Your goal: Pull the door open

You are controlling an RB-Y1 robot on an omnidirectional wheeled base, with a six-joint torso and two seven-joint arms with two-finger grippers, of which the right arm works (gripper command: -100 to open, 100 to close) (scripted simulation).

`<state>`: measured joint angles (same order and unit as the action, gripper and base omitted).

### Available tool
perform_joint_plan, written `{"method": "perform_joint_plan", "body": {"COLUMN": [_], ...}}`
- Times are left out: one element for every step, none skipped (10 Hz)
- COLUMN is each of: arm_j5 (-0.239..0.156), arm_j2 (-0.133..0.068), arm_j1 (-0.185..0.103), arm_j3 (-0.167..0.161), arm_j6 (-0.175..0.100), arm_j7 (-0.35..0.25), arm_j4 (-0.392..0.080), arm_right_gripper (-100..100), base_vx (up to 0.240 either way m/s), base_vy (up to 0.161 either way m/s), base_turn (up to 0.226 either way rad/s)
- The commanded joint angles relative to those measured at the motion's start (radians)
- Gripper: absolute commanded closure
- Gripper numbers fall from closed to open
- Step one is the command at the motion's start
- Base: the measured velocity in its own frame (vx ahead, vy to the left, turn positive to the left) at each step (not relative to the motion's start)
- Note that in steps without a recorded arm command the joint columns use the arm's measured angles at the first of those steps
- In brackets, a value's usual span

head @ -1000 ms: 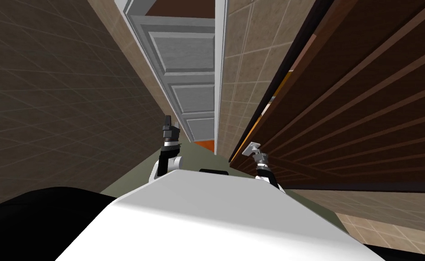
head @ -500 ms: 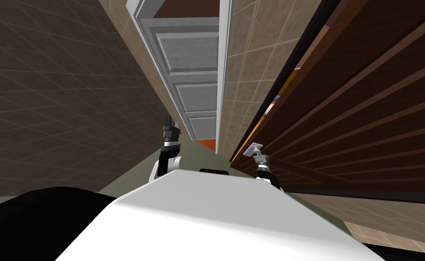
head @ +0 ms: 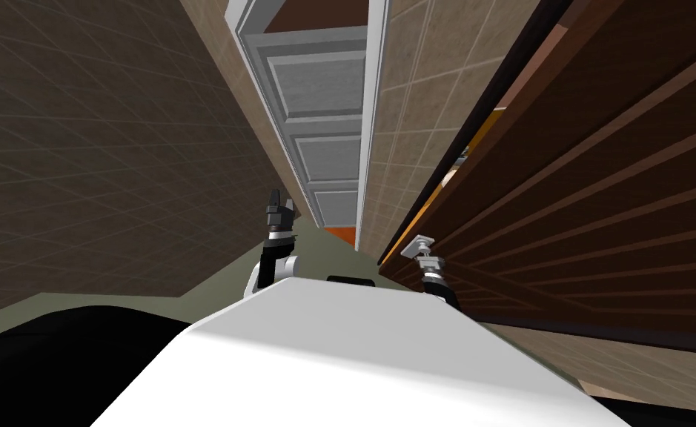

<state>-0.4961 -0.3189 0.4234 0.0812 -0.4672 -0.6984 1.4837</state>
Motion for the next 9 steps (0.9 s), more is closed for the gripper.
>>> {"method": "perform_joint_plan", "body": {"arm_j5": [-0.027, -0.041, -0.056, -0.074, -0.094, -0.116, -0.138, -0.161, -0.183], "arm_j2": [-0.003, 0.009, 0.014, 0.021, 0.028, 0.035, 0.043, 0.051, 0.059], "arm_j1": [-0.006, 0.017, 0.026, 0.037, 0.048, 0.061, 0.074, 0.087, 0.1], "arm_j3": [-0.002, -0.016, -0.025, -0.035, -0.047, -0.059, -0.071, -0.084, -0.097], "arm_j6": [-0.013, -0.002, -0.003, -0.005, -0.006, -0.008, -0.009, -0.011, -0.013], "arm_j7": [-0.05, -0.058, -0.078, -0.102, -0.128, -0.157, -0.185, -0.214, -0.241], "arm_j4": [0.021, 0.02, 0.034, 0.049, 0.066, 0.085, 0.104, 0.124, 0.143], "arm_right_gripper": [100, -100, -100, -100, -100, -100, -100, -100, -100], "base_vx": [-0.046, -0.058, -0.075, -0.083, -0.102, -0.111, -0.097, -0.094, -0.093], "base_vy": [0.002, -0.024, -0.028, -0.032, -0.017, 0.026, 0.03, 0.015, 0.003], "base_turn": [0.094, 0.017, -0.038, -0.056, 0.055, 0.082, 0.011, 0.001, 0.011]}}
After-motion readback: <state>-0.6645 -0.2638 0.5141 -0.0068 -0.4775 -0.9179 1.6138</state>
